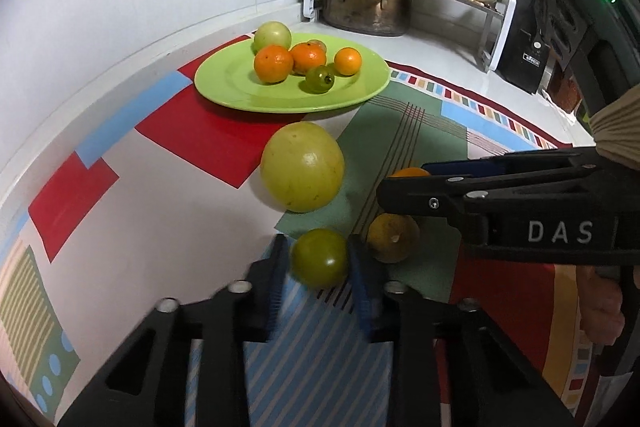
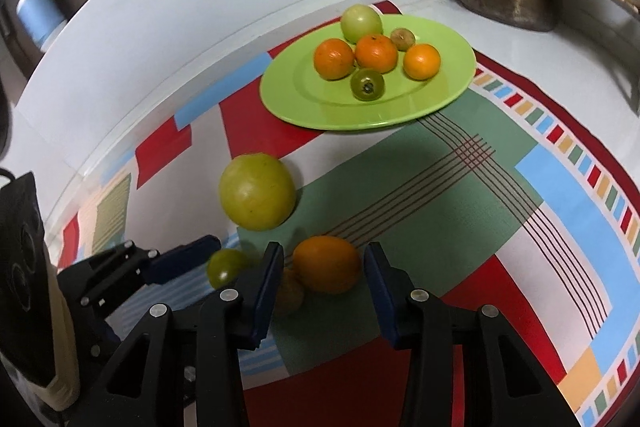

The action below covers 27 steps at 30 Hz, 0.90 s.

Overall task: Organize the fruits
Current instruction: 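Grasp a small green fruit with the left tool while the right tool grasps an orange, then carry the small green fruit and orange over the green plate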

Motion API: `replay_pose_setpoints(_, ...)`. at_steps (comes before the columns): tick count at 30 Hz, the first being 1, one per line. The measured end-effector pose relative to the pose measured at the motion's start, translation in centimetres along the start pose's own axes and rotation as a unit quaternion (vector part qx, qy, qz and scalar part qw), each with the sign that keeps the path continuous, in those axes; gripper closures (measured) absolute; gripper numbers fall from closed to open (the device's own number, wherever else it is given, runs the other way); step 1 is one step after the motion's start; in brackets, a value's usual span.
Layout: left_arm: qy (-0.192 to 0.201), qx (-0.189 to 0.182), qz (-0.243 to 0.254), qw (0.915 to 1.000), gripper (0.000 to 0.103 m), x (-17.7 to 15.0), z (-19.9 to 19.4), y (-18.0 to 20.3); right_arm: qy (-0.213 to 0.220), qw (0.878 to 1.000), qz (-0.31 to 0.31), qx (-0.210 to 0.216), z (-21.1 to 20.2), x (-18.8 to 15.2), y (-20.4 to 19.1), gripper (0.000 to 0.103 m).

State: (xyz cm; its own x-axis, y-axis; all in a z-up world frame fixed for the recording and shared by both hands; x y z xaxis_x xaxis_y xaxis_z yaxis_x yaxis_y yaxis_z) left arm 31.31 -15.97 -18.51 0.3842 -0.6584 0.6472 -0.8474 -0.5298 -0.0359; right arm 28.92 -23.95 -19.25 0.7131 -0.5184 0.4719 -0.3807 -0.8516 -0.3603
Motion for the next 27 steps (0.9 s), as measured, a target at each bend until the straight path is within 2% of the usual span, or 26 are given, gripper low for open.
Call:
replay_pose_setpoints(3,0.003,0.004,-0.009,0.9999,0.076,0.1,-0.3,-0.3,-0.016,1.000,0.008,0.003,0.4,0.0,0.2,0.067)
replay_pose_setpoints(11,0.015,0.023,-0.021,0.9994,0.076,0.6,-2.0,-0.8,-0.006,1.000,-0.009,0.002,-0.1,-0.8,-0.2,0.067)
replay_pose_setpoints(17,0.029,0.035,-0.032,0.9985,0.076,1.2,-4.0,-0.5,0.023,0.999,-0.031,-0.004,-2.0,-0.7,-0.6,0.067)
replay_pose_setpoints(27,0.047,0.032,-0.074,0.9956,0.076,2.6,-6.8,0.7,0.077,0.996,-0.046,0.000,-6.6,0.1,-0.6,0.067)
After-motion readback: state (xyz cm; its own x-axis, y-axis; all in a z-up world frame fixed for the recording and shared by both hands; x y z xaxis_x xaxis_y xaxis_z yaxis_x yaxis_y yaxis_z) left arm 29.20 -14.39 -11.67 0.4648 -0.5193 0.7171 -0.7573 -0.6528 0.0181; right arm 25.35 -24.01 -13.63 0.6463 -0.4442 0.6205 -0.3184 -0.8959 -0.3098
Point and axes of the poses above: each gripper's, at about its wrist camera, not at the fingertips, and z roughly the way its jaws point, y to its right, x to its top, the point moved 8 cm from there along z, roughly the way its jaws point, and after that the axes turned 7 degrees about z, right-handed, at the moved point
